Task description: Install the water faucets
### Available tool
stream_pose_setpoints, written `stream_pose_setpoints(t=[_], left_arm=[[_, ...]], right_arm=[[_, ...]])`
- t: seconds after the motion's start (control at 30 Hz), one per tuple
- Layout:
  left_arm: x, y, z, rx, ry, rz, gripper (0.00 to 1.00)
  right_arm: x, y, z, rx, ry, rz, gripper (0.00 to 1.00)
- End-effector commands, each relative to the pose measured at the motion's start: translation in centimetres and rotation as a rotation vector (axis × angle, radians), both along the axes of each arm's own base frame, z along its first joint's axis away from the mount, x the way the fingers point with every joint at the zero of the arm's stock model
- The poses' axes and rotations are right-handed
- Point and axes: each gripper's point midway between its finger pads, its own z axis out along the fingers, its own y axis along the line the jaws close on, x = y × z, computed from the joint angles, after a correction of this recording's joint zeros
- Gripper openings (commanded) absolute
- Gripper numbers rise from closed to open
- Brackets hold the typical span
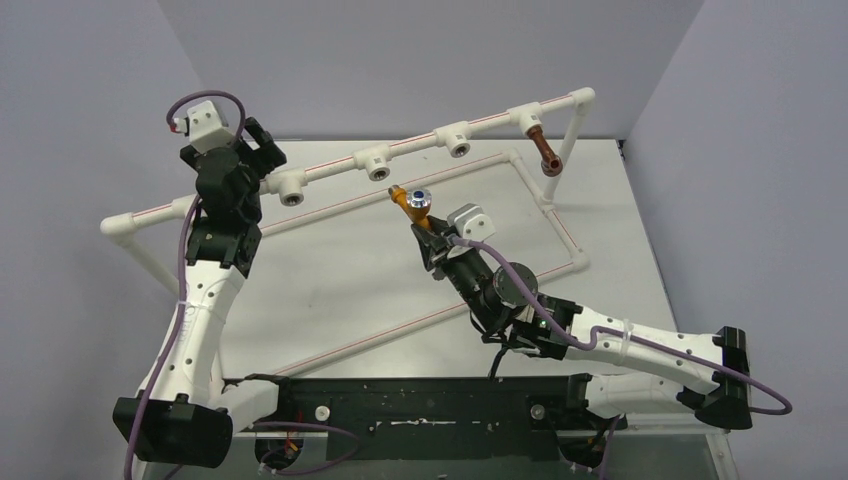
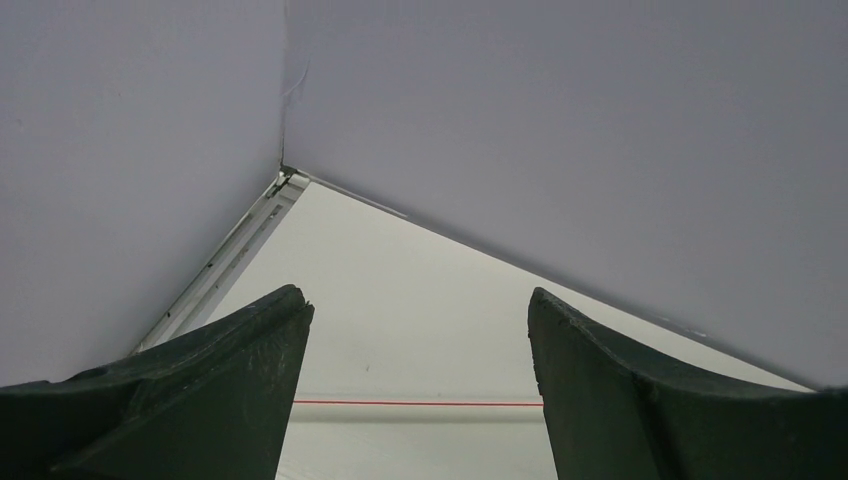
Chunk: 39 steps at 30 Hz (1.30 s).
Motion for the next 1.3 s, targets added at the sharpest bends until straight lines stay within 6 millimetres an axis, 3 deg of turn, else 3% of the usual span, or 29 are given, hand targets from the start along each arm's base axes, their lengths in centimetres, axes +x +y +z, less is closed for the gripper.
stream_pose_setpoints(t=[0.0, 0.23, 0.5, 1.27], left_arm=[[-2.5, -1.5, -13.1, 0.032, 0.402, -0.073, 0.77], [-2.2, -2.0, -13.0, 0.034, 0.351, -0.111, 0.77], [-2.1, -1.5, -14.4, 0.022, 0.384, -0.104, 0.77], [-2.4, -1.9, -14.9, -0.022, 0.388, -0.140, 0.77]], right_arm=[[0.6, -0.3, 2.9, 0.074, -0.090, -0.061, 0.00], [1.4, 0.8, 2.9, 0.051, -0.111, -0.093, 0.00], [1.3, 1.9, 3.1, 0.052, -0.116, -0.084, 0.00], [1.7, 2.4, 4.0, 0.060, -0.124, -0.145, 0.00]])
